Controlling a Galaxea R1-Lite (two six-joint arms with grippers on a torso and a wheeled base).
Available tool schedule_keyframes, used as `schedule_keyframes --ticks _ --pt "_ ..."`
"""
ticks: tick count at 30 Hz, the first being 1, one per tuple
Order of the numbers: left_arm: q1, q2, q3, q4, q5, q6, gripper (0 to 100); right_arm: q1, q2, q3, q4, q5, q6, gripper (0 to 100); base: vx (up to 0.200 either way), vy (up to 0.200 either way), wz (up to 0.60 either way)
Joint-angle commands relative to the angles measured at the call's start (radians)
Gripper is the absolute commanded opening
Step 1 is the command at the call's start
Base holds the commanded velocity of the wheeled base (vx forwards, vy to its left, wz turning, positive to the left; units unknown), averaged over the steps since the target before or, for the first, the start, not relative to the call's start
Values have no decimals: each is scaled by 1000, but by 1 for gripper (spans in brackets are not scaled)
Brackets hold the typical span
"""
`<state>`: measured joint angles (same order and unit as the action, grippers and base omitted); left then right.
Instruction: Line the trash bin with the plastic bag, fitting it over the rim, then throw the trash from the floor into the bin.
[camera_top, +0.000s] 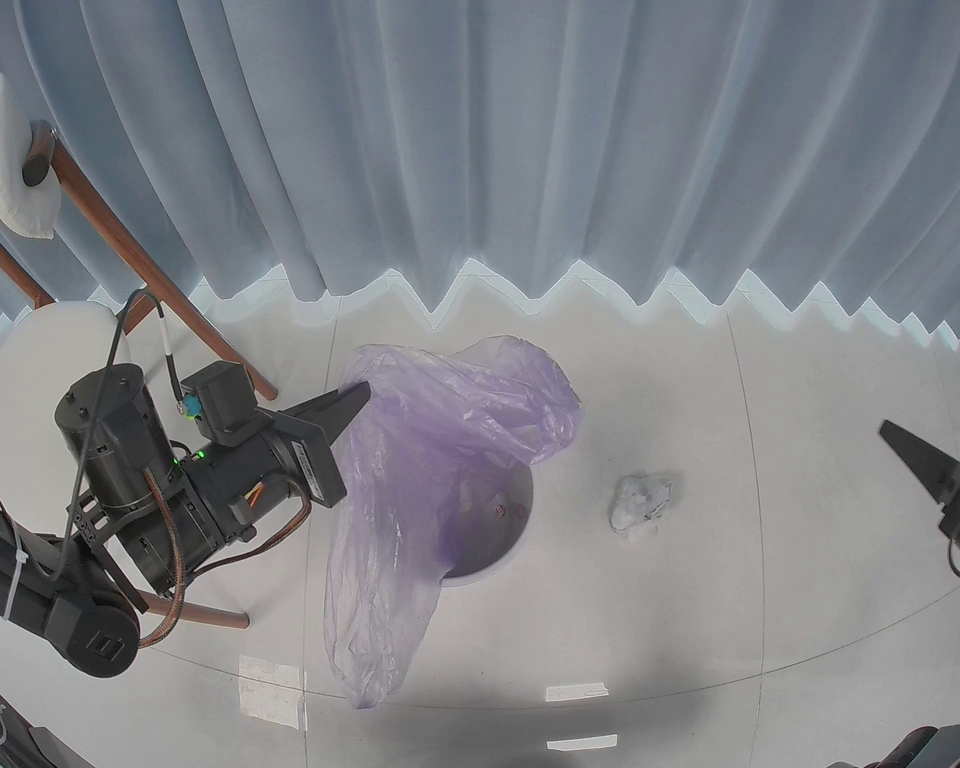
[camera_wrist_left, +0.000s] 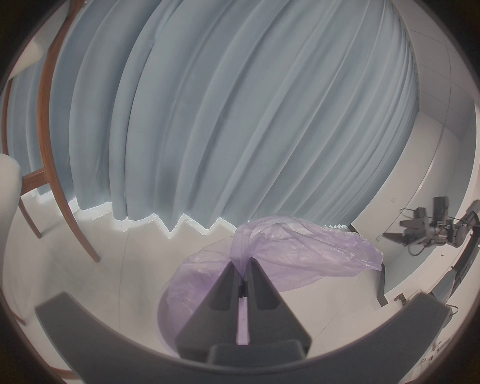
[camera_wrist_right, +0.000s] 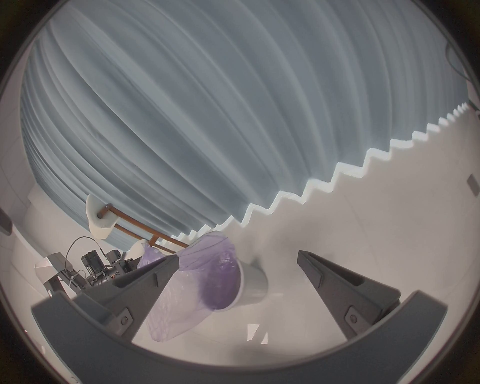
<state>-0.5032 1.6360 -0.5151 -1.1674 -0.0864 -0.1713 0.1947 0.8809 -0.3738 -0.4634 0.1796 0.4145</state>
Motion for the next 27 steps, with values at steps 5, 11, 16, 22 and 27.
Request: schedule_keyframes --ticks 5,11,16,22,27 --pt "-6 12 -10 -8 -1 -1 0 169 687 79 -509 95 107 100 0 0 0" --pt "-3 42 -10 -9 2 -1 0 175 1023 65 -1032 37 102 100 0 0 0" --pt "-5 42 -13 -9 5 -1 0 163 1093 -31 -1068 24 106 100 0 0 0" --pt "-6 42 -16 -9 5 -2 0 121 1205 -226 -1044 24 107 100 0 0 0" --pt "-23 56 -14 -12 4 -4 0 126 1284 -384 -1097 24 129 100 0 0 0"
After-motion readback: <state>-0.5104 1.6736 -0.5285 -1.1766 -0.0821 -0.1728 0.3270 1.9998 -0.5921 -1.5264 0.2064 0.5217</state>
